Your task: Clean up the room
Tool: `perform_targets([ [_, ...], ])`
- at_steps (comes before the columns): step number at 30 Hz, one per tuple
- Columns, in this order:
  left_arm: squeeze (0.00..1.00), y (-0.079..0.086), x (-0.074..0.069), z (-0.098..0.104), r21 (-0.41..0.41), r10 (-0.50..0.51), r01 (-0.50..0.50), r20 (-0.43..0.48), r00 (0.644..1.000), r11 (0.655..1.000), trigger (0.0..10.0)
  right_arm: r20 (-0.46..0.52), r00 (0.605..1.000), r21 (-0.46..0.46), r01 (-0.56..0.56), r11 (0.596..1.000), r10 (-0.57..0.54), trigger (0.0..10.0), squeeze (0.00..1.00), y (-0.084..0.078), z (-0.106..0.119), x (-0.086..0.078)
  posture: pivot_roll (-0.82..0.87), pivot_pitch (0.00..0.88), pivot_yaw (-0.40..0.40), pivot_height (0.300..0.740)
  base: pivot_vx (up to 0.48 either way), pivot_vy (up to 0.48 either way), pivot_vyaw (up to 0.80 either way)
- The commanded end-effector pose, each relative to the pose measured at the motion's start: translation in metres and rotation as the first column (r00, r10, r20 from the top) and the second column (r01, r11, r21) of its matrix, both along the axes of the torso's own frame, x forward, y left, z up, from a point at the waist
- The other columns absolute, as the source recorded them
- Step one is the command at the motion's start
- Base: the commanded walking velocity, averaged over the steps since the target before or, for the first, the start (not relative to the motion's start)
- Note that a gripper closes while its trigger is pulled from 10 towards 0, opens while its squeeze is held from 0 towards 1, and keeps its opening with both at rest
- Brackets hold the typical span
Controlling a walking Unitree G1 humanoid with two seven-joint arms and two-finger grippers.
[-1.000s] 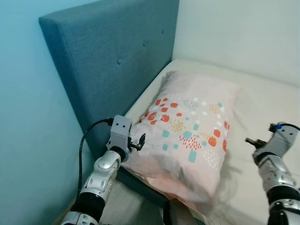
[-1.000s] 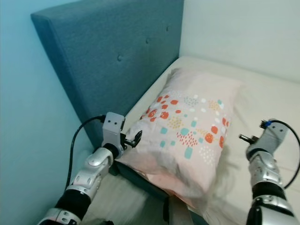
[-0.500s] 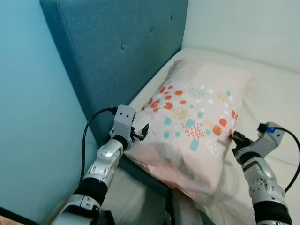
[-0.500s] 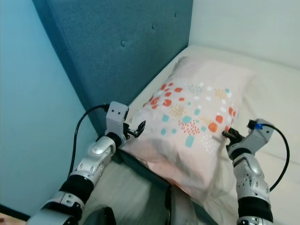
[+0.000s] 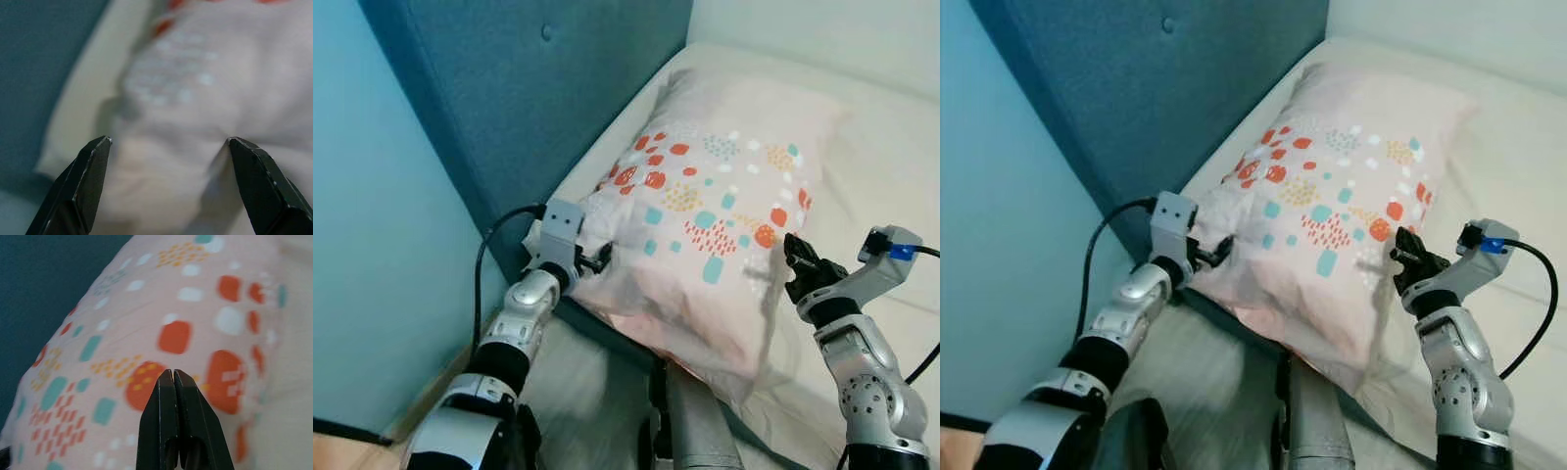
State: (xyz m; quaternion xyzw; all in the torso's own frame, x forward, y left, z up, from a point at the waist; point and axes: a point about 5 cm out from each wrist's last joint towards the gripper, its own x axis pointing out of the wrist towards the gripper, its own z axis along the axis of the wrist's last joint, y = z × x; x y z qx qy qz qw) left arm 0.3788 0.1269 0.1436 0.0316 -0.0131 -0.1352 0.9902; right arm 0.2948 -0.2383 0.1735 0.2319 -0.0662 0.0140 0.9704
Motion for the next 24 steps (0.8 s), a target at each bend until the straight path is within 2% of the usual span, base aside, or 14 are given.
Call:
perform_targets([
  [1, 0.00, -0.001, 0.001, 0.000, -0.006, 0.004, -0.004, 0.001, 1.000, 1.000, 10.0, -0.002, 1.000, 0.004, 0.015, 1.000, -0.015, 10.0, 0.00, -0.005, 0.000, -0.006, -0.20, 0.351, 0.005, 0.451, 0.000, 0.000, -0.69],
  [3, 0.00, 0.009, 0.001, 0.000, -0.003, 0.036, -0.036, 0.007, 0.999, 0.999, 10.0, 0.001, 1.000, 0.004, 0.006, 1.000, -0.006, 10.0, 0.00, -0.004, 0.004, -0.008, -0.21, 0.350, 0.002, 0.451, 0.000, 0.000, -0.67],
  [5, 0.00, 0.012, 0.001, -0.001, 0.001, 0.044, -0.044, 0.005, 0.999, 0.999, 10.0, -0.002, 1.000, 0.006, 0.003, 1.000, -0.003, 10.0, 0.00, -0.004, 0.006, -0.010, -0.21, 0.350, 0.002, 0.451, 0.000, 0.000, -0.67],
  [6, 0.00, 0.011, -0.003, -0.011, 0.033, 0.036, -0.035, -0.014, 0.999, 0.999, 10.0, -0.006, 1.000, 0.005, -0.005, 1.000, 0.005, 10.0, 0.00, -0.003, 0.009, -0.012, -0.21, 0.351, 0.003, 0.451, 0.000, 0.000, -0.66],
  [7, 0.00, 0.011, -0.003, -0.011, 0.033, 0.036, -0.035, -0.014, 0.999, 0.999, 10.0, -0.006, 1.000, 0.005, -0.005, 1.000, 0.005, 10.0, 0.00, -0.003, 0.009, -0.012, -0.21, 0.351, 0.003, 0.451, 0.000, 0.000, -0.66],
  [12, 0.00, -0.008, -0.015, -0.032, 0.025, -0.053, 0.054, -0.055, 0.997, 0.998, 10.0, -0.005, 1.000, 0.003, -0.015, 1.000, 0.015, 10.0, 0.00, 0.000, 0.014, -0.016, -0.22, 0.362, 0.001, 0.451, 0.000, 0.000, -0.65],
  [20, 0.00, -0.007, -0.011, -0.025, 0.025, -0.031, 0.032, -0.033, 0.999, 0.999, 10.0, -0.008, 1.000, 0.001, -0.024, 1.000, 0.024, 10.0, 0.00, 0.001, 0.017, -0.020, -0.22, 0.375, 0.001, 0.451, 0.000, 0.000, -0.64],
  [24, 0.00, 0.002, -0.004, -0.014, 0.012, 0.020, -0.020, 0.001, 1.000, 1.000, 10.0, -0.012, 1.000, 0.005, -0.025, 1.000, 0.025, 10.0, 0.00, 0.002, 0.017, -0.021, -0.21, 0.379, 0.004, 0.451, 0.000, 0.000, -0.65],
])
